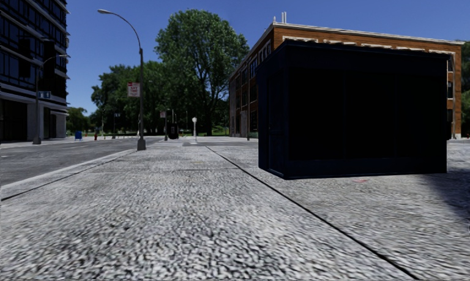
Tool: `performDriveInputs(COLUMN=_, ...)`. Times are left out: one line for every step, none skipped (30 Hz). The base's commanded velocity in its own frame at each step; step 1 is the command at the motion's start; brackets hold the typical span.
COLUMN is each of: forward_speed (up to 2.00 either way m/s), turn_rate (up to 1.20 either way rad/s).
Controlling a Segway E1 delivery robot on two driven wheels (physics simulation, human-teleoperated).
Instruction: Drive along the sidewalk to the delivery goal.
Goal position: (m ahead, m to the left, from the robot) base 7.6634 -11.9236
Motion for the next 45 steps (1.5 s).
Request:
performDriveInputs(forward_speed=1.78, turn_rate=-0.58)
performDriveInputs(forward_speed=1.68, turn_rate=-0.58)
performDriveInputs(forward_speed=1.56, turn_rate=-0.58)
performDriveInputs(forward_speed=1.51, turn_rate=-0.58)
performDriveInputs(forward_speed=1.50, turn_rate=-0.58)
performDriveInputs(forward_speed=1.50, turn_rate=-0.58)
performDriveInputs(forward_speed=1.43, turn_rate=-0.58)
performDriveInputs(forward_speed=1.33, turn_rate=-0.59)
performDriveInputs(forward_speed=1.29, turn_rate=-0.59)
performDriveInputs(forward_speed=1.29, turn_rate=-0.59)
performDriveInputs(forward_speed=1.26, turn_rate=-0.60)
performDriveInputs(forward_speed=1.24, turn_rate=-0.61)
performDriveInputs(forward_speed=1.24, turn_rate=-0.61)
performDriveInputs(forward_speed=1.24, turn_rate=-0.61)
performDriveInputs(forward_speed=1.24, turn_rate=-0.61)
performDriveInputs(forward_speed=1.24, turn_rate=-0.61)
performDriveInputs(forward_speed=1.24, turn_rate=-0.61)
performDriveInputs(forward_speed=1.24, turn_rate=-0.61)
performDriveInputs(forward_speed=1.24, turn_rate=-0.61)
performDriveInputs(forward_speed=1.24, turn_rate=-0.61)
performDriveInputs(forward_speed=1.24, turn_rate=-0.61)
performDriveInputs(forward_speed=1.24, turn_rate=-0.61)
performDriveInputs(forward_speed=1.24, turn_rate=-0.61)
performDriveInputs(forward_speed=1.29, turn_rate=-0.61)
performDriveInputs(forward_speed=1.33, turn_rate=-0.61)
performDriveInputs(forward_speed=1.33, turn_rate=-0.61)
performDriveInputs(forward_speed=1.35, turn_rate=-0.61)
performDriveInputs(forward_speed=1.36, turn_rate=-0.61)
performDriveInputs(forward_speed=1.36, turn_rate=-0.61)
performDriveInputs(forward_speed=1.36, turn_rate=-0.61)
performDriveInputs(forward_speed=1.36, turn_rate=-0.61)
performDriveInputs(forward_speed=1.36, turn_rate=-0.61)
performDriveInputs(forward_speed=1.39, turn_rate=-0.61)
performDriveInputs(forward_speed=1.47, turn_rate=-0.61)
performDriveInputs(forward_speed=1.47, turn_rate=-0.61)
performDriveInputs(forward_speed=1.51, turn_rate=-0.61)
performDriveInputs(forward_speed=1.53, turn_rate=-0.61)
performDriveInputs(forward_speed=1.60, turn_rate=-0.61)
performDriveInputs(forward_speed=2.00, turn_rate=-0.61)
performDriveInputs(forward_speed=2.00, turn_rate=-0.61)
performDriveInputs(forward_speed=2.00, turn_rate=-0.61)
performDriveInputs(forward_speed=2.00, turn_rate=-0.61)
performDriveInputs(forward_speed=2.00, turn_rate=-0.61)
performDriveInputs(forward_speed=2.00, turn_rate=-0.61)
performDriveInputs(forward_speed=2.00, turn_rate=-0.61)
